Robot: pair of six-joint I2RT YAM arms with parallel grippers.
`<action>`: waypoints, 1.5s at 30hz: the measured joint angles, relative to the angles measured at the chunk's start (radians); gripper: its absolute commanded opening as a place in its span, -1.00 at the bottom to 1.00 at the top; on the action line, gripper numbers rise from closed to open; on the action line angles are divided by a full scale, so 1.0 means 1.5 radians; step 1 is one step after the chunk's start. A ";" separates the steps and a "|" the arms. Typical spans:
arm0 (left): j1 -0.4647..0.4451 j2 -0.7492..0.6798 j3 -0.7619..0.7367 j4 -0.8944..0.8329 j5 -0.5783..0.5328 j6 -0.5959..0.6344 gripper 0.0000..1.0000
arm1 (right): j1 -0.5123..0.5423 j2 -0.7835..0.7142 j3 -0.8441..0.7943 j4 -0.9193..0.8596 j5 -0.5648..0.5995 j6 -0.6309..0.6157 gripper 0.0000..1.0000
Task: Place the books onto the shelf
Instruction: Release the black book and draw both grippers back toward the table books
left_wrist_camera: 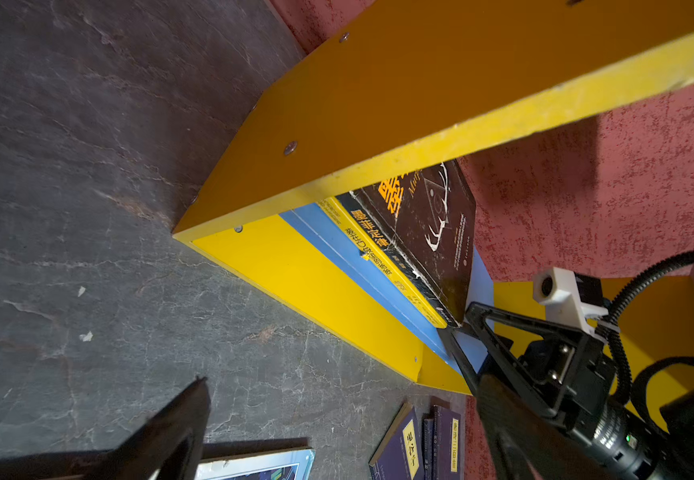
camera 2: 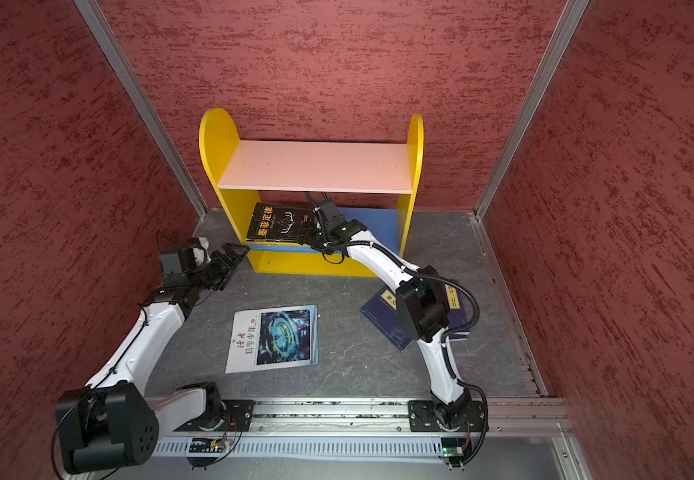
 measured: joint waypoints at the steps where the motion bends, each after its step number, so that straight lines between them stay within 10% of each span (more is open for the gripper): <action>1: 0.000 0.000 -0.004 0.000 -0.002 0.000 0.99 | 0.000 -0.020 -0.031 0.014 0.000 0.000 0.50; 11: -0.001 0.002 -0.034 -0.023 -0.033 -0.003 1.00 | 0.002 -0.287 -0.401 0.138 0.054 -0.007 0.59; 30: -0.026 0.005 -0.062 -0.137 -0.105 0.000 0.99 | -0.036 -0.685 -0.749 0.076 0.327 0.135 0.91; 45: -0.030 -0.001 -0.113 -0.332 -0.212 -0.013 0.99 | -0.045 -0.636 -0.822 0.074 0.264 0.151 0.93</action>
